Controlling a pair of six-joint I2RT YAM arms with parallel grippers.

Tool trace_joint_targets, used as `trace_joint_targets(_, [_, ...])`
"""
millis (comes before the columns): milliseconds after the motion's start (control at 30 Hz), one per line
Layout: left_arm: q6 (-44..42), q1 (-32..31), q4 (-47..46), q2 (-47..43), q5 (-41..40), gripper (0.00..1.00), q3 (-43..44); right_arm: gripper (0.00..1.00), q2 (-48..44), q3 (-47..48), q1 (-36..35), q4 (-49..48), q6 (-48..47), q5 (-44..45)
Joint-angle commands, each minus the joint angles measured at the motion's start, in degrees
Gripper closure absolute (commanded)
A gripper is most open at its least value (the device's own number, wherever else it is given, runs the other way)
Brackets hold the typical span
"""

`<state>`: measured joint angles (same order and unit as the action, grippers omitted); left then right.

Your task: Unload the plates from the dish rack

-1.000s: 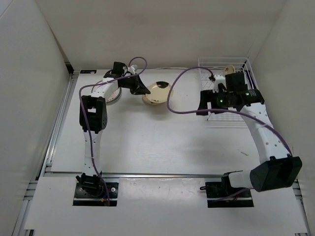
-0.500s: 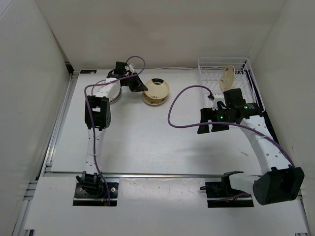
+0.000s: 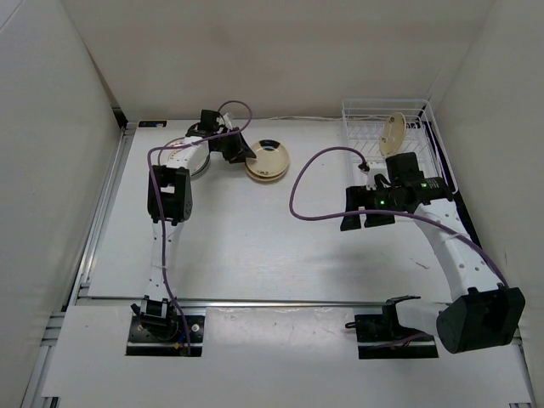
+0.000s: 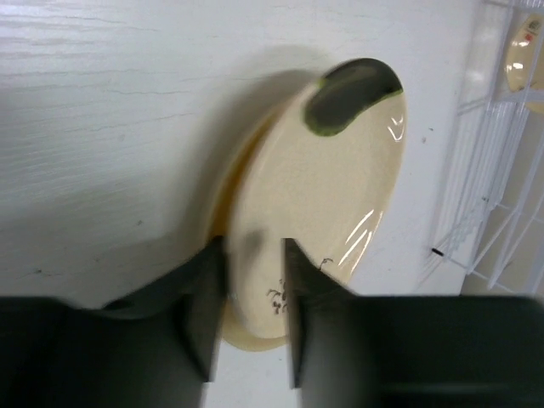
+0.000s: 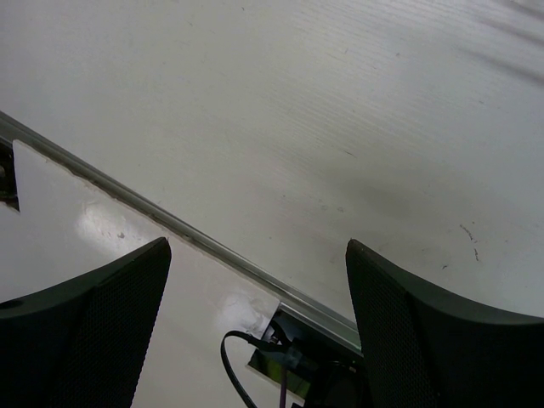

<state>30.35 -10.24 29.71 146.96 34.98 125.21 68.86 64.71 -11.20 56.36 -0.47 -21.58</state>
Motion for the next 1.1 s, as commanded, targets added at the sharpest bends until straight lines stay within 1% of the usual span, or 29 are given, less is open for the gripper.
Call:
trace_joint_targets(0, [-2.13,-0.04,-0.8,-3.78,-0.09,0.5,-1.1,0.13,-0.48,1.83,0.39,-1.95,-0.76,-1.36])
trace_joint_targets(67, [-2.93,-0.04,-0.8,-4.31,-0.62,0.47,-1.71,0.13,-0.48,1.3,0.39,-1.95,-0.76,-1.88])
trace_joint_targets(100, [-2.93,-0.04,-0.8,-5.09,-0.62,0.47,-1.72,0.13,-0.48,1.3,0.39,-1.95,-0.76,-1.88])
trace_joint_targets(133, [-3.54,-0.04,-0.8,-5.1,-0.62,0.41,-1.72,0.13,-0.48,1.3,0.39,-1.95,-0.76,-1.88])
trace_joint_targets(233, [-5.47,-0.04,-0.8,-6.24,-0.62,0.36,-2.86,0.13,-1.01,1.3,0.39,-2.48,-0.76,-1.88])
trace_joint_targets(333, [-6.27,-0.57,-0.8,-8.35,-0.62,0.29,-2.86,0.13,-1.62,0.78,0.39,-2.48,-0.76,-1.88])
trace_joint_targets(400, [-7.67,-0.57,-0.27,-9.22,-1.14,0.26,-2.86,0.13,-2.15,0.77,0.39,-2.48,-0.76,-2.41])
trace_joint_targets(433, [-7.67,-1.18,-0.27,-10.1,-1.14,0.26,-2.86,0.13,-2.15,0.77,0.39,-2.48,-0.76,-2.41])
trace_joint_targets(500, [-9.25,-1.19,0.25,-11.42,-2.98,0.24,-3.39,0.13,-2.68,0.24,0.39,-2.48,-0.76,-2.41])
trace_joint_targets(533, [-9.25,-1.79,0.26,-11.43,-2.99,0.2,-3.39,0.13,-3.29,0.24,0.39,-2.48,-0.76,-2.41])
trace_joint_targets(667, [-12.14,-3.38,1.49,-12.66,-6.94,0.11,-3.39,0.13,-4.35,-0.28,0.39,-2.48,-0.76,-2.41])
trace_joint_targets(767, [-14.26,-4.52,2.62,-13.27,-11.06,0.08,-3.39,0.13,-5.48,-0.81,0.39,-2.48,-0.76,-2.41])
trace_joint_targets(833, [-14.79,-5.05,2.63,-13.8,-13.44,0.07,-3.92,0.13,-5.49,-0.81,1.7,-3.0,-0.24,-2.41])
trace_joint_targets(900, [-16.1,-5.67,3.16,-14.42,-17.03,0.03,-5.14,0.13,-5.49,-0.81,2.41,-3.53,0.29,-0.4])
trace_joint_targets(933, [-16.11,-5.67,3.16,-14.42,-17.05,0.0,-5.15,0.12,-5.49,-0.11,2.41,-3.54,0.29,1.53])
trace_joint_targets(1067, [-16.63,-5.67,3.68,-14.94,-18.37,0.0,-7.25,0.12,-3.39,3.14,3.03,-4.67,-0.23,3.92])
